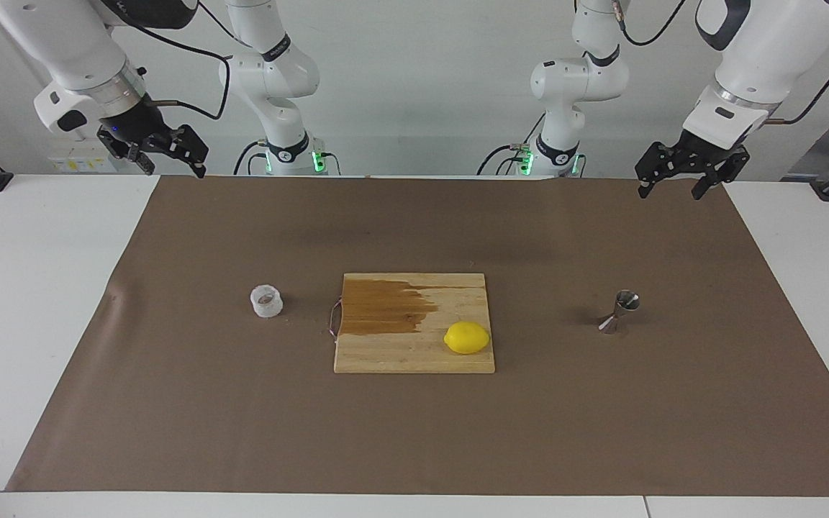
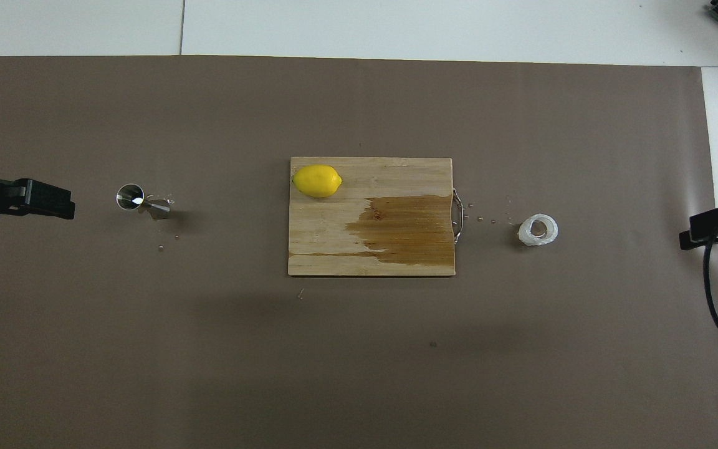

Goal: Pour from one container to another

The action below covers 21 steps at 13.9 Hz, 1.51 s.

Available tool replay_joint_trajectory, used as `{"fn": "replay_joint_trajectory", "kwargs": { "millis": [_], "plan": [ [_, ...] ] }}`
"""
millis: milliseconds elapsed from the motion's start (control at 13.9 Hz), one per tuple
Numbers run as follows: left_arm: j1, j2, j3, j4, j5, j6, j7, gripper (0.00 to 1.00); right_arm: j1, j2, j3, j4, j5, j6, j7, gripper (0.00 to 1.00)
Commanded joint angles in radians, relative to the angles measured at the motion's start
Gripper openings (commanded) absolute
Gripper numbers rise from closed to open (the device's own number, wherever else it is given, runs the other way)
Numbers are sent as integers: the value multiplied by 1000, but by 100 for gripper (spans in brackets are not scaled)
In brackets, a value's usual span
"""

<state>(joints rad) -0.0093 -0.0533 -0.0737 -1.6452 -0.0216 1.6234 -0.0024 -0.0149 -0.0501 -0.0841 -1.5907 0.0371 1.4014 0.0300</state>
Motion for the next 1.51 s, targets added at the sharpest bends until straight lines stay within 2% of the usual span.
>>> {"fn": "replay_joint_trajectory", "kwargs": {
  "millis": [0, 144, 431, 718, 934, 1149, 1436],
  "plan": [
    [8, -68, 17, -154, -44, 136, 2, 100, 1, 4, -3, 5, -5, 2, -7, 100],
    [40, -57, 17, -169, -102, 128, -27, 100, 1, 4, -3, 5, -5, 2, -7, 100],
    [64, 42, 17, -160, -144, 93, -190, 100, 1, 4, -3, 5, -3, 2, -7, 100],
    [127, 136, 12, -154, -274, 6, -428, 100, 1, 4, -3, 5, -5, 2, -7, 100],
    [163, 167, 12, -160, -412, -11, -563, 100, 1, 4, -3, 5, -5, 2, -7, 100],
    [216, 254, 2, -121, -487, -80, -694, 100, 1, 4, -3, 5, -5, 2, -7, 100],
    [279, 352, -11, -45, -647, -85, -720, 100, 1, 4, -3, 5, -5, 2, -7, 100]
  ]
}}
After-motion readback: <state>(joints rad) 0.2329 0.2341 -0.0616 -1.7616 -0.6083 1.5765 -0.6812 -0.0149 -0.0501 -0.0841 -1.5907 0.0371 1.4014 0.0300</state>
